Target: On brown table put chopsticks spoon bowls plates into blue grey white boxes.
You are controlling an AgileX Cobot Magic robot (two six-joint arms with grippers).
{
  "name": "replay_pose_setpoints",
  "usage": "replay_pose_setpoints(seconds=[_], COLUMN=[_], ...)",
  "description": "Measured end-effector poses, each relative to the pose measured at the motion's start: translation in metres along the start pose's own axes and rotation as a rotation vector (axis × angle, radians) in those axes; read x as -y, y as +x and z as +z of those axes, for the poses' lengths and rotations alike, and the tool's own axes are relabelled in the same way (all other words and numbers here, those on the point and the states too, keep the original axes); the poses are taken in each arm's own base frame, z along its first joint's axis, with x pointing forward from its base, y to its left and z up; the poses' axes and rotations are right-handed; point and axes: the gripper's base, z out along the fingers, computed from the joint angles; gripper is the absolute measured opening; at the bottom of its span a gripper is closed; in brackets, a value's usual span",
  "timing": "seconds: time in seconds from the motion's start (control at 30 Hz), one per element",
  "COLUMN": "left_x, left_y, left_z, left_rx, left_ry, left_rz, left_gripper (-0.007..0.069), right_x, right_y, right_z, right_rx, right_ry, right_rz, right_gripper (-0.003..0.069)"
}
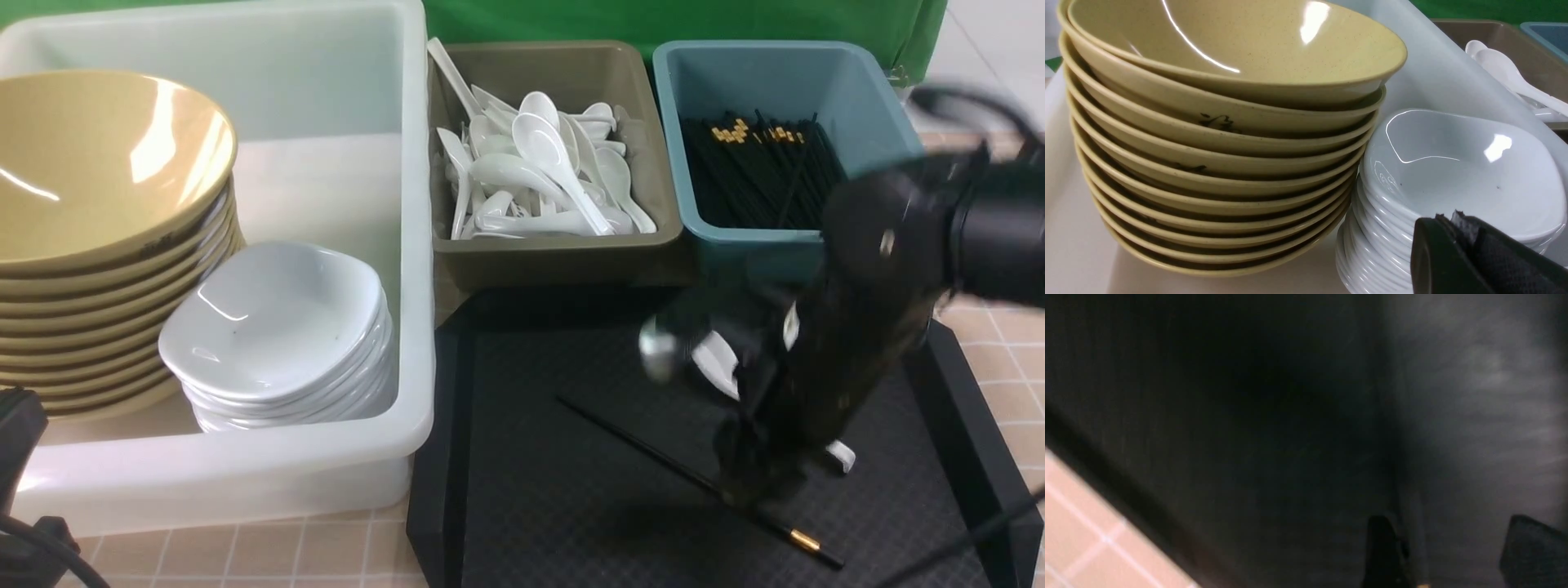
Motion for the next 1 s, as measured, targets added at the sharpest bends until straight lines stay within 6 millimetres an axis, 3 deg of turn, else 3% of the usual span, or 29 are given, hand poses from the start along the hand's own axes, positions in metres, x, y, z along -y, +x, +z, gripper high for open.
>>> replay_pose_setpoints(seconds=[0.03, 0.17, 0.23, 0.37, 0.5, 0.6, 0.73, 0.77, 0.8, 0.87, 1.0], left_x=[0.0, 0.0, 0.0, 0.0, 0.0, 0.0, 0.0, 0.0, 0.0, 0.0, 0.0], left_y=[0.0, 0.0, 0.0, 0.0, 0.0, 0.0, 0.0, 0.0, 0.0, 0.0, 0.0], left_z=[0.0, 0.0, 0.0, 0.0, 0.0, 0.0, 0.0, 0.0, 0.0, 0.0, 0.0], left_rx=[0.0, 0.0, 0.0, 0.0, 0.0, 0.0, 0.0, 0.0, 0.0, 0.0, 0.0], left_ry=[0.0, 0.0, 0.0, 0.0, 0.0, 0.0, 0.0, 0.0, 0.0, 0.0, 0.0], left_rz=[0.0, 0.0, 0.0, 0.0, 0.0, 0.0, 0.0, 0.0, 0.0, 0.0, 0.0], left_gripper=[0.0001, 0.0001, 0.0001, 0.0001, 0.0001, 0.0001, 0.0001, 0.0001, 0.0001, 0.0001, 0.0001], right_x=[-0.004, -0.004, -0.003, -0.008, -0.017, -0.023, -0.019, -0.018, -0.008, 0.012, 0.058], right_y=[0.008, 0.013, 0.014, 0.014, 0.013, 0.007, 0.002, 0.002, 0.0, -0.005, -0.016], right_z=[0.011, 0.022, 0.028, 0.031, 0.024, -0.014, -0.086, -0.089, -0.114, -0.143, -0.151], right_rx=[-0.012, 0.018, 0.032, 0.023, 0.032, 0.151, 0.41, 0.42, 0.553, 0.774, 1.008], right_ry=[0.001, 0.016, 0.023, 0.014, 0.007, 0.033, 0.153, 0.16, 0.236, 0.363, 0.508], right_rz=[-0.008, -0.004, -0.002, -0.016, -0.048, -0.088, -0.125, -0.126, -0.119, -0.081, 0.048], right_gripper=[0.0413, 0.0391, 0.0332, 0.0103, 0.0079, 0.0079, 0.0079, 0.0079, 0.0079, 0.0079, 0.008])
